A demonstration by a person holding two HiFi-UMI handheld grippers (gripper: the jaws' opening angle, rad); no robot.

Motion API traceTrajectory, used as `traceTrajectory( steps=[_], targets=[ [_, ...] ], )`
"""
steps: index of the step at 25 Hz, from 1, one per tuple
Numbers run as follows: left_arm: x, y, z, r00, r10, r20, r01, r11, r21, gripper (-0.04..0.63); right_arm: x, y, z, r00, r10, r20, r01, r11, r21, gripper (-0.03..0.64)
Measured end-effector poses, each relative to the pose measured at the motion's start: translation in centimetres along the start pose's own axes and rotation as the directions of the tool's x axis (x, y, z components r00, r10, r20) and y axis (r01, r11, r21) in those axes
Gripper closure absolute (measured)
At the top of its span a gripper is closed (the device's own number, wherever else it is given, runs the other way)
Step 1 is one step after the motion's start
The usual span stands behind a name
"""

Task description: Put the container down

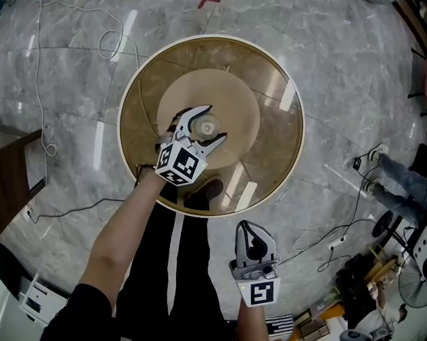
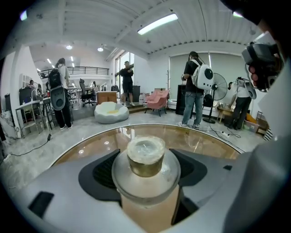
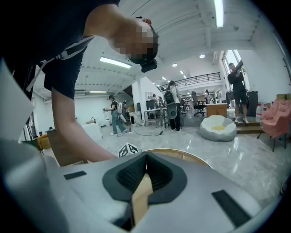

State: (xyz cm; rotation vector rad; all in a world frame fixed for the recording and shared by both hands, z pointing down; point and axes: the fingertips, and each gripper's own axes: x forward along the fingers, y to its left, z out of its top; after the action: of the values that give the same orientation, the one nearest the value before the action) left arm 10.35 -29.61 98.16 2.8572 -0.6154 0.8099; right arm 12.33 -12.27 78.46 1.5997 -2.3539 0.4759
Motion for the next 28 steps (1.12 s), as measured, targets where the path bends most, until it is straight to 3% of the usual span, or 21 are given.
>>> traceTrajectory(
  steps=[10,19,28],
  targets=[
    [0.5,0.1,-1.5,1.0,0.014,-0.001,-0.014,1.0,0.028,0.239,-0.5,-1.1,-0.6,0.998,-0.056,0.02,0.054,0.996,0.072,0.588],
    [0.6,0.4,-1.4,0.999,0.049,0.003,-0.049,0.998,0.028,0.239,-0.6,-0.9,-1.1,0.999,-0.047,0.002,0.047,0.998,0.044,0.588],
    [-1.5,0.0,1.3,0.999,0.022,0.038,-0.021,1.0,-0.008,0.238,-1.2,-1.1,0.8,0.998,-0.056,0.021,0.055,0.997,0.05,0.588]
  ],
)
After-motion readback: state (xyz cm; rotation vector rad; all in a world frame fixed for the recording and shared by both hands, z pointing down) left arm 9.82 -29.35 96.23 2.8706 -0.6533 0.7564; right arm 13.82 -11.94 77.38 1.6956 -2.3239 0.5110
